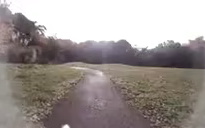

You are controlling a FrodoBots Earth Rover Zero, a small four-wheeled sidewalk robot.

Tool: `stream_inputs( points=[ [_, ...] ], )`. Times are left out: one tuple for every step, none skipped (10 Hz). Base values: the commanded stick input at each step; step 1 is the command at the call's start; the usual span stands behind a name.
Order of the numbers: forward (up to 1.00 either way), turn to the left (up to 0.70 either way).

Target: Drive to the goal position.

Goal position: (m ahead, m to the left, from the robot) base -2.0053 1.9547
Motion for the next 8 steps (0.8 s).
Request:
stream_inputs(
  points=[
    [1.00, 0.11],
    [1.00, 0.25],
    [1.00, 0.32],
    [1.00, 0.14],
    [1.00, 0.00],
    [1.00, 0.00],
    [1.00, 0.00],
    [1.00, 0.00]
  ],
)
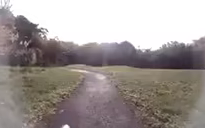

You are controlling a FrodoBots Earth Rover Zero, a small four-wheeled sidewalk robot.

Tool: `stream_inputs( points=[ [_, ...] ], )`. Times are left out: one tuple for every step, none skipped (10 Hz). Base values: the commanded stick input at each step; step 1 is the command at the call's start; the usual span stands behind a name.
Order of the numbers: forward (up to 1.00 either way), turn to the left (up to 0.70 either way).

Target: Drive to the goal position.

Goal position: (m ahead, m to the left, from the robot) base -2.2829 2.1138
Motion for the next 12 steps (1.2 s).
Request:
stream_inputs(
  points=[
    [1.00, 0.00],
    [1.00, 0.00],
    [1.00, 0.00],
    [1.00, 0.00],
    [1.00, 0.00],
    [1.00, 0.00],
    [1.00, 0.00],
    [1.00, 0.00],
    [1.00, 0.00],
    [1.00, 0.00],
    [1.00, 0.00],
    [1.00, 0.00]
  ],
)
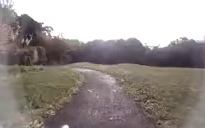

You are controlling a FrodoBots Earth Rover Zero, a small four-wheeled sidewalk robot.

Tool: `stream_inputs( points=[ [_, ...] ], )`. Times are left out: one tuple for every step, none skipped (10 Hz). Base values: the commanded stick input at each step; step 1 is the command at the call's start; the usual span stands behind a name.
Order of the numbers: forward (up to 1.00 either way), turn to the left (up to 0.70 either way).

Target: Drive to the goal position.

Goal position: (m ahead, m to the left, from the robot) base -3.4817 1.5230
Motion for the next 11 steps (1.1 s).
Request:
stream_inputs(
  points=[
    [1.00, 0.00],
    [1.00, 0.00],
    [1.00, 0.00],
    [1.00, 0.00],
    [1.00, 0.00],
    [1.00, 0.00],
    [1.00, 0.00],
    [1.00, 0.00],
    [1.00, 0.00],
    [1.00, 0.00],
    [1.00, 0.00]
  ],
)
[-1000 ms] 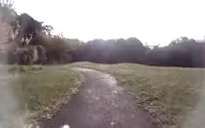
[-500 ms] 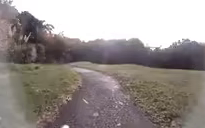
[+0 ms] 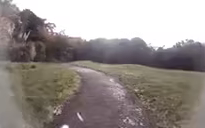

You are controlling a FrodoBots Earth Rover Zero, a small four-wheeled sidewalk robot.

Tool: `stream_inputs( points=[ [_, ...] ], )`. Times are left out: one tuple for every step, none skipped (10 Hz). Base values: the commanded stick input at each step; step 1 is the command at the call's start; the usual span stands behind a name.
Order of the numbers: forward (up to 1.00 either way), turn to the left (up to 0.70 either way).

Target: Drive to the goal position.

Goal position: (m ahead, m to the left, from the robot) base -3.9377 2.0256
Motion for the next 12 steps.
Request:
stream_inputs(
  points=[
    [1.00, 0.00],
    [1.00, 0.00],
    [1.00, 0.00],
    [1.00, 0.00],
    [1.00, 0.00],
    [1.00, 0.00],
    [1.00, 0.02],
    [1.00, 0.06],
    [1.00, 0.15],
    [1.00, 0.27],
    [1.00, 0.28],
    [1.00, 0.28]
  ],
)
